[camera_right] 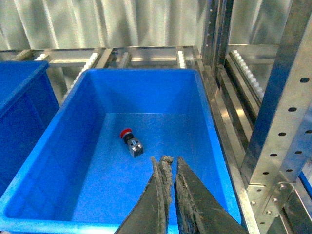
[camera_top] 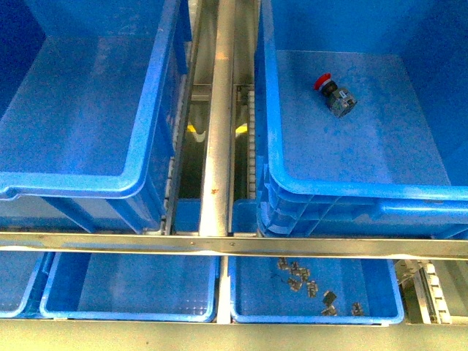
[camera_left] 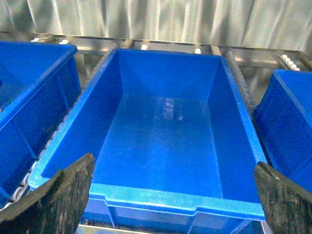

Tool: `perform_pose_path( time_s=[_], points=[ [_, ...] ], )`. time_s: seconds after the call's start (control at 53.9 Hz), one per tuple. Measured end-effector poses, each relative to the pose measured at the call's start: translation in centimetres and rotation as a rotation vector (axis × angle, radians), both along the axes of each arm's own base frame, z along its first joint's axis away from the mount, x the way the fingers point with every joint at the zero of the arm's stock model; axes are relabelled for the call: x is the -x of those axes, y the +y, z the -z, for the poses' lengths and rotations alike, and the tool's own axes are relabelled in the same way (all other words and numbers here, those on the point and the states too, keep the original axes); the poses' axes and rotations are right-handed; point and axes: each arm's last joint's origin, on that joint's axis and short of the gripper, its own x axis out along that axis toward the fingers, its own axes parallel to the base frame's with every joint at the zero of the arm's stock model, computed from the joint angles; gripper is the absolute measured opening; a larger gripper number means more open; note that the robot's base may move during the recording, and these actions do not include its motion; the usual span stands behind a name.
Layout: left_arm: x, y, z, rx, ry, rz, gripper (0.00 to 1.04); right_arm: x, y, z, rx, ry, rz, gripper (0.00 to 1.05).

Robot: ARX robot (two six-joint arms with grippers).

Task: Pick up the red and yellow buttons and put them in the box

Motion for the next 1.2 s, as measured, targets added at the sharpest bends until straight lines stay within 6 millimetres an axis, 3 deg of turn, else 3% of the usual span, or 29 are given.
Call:
perform_pose_path(
  time_s=[0.371, 0.5, 0.575, 0.853, 1.205],
  points=[
    [0.0, 0.0, 0.0, 0.0, 0.0, 0.0, 0.97, 1.3, 0.0, 0.3, 0.001, 0.004, 0.0, 0.06],
    [0.0, 0.0, 0.0, 0.0, 0.0, 0.0, 0.97, 1.3, 0.0, 0.3, 0.001, 0.004, 0.0, 0.3],
    [0.0, 0.0, 0.0, 0.0, 0.0, 0.0, 0.97, 1.3, 0.0, 0.3, 0.001, 0.004, 0.0, 0.5],
    [0.0, 0.0, 0.0, 0.0, 0.0, 0.001, 0.97, 1.3, 0.0, 0.3, 0.0, 0.004, 0.002, 1.0],
    [0.0, 0.0, 0.0, 0.0, 0.0, 0.0, 0.97, 1.3, 0.0, 0.3, 0.0, 0.003, 0.001, 0.99]
  ],
)
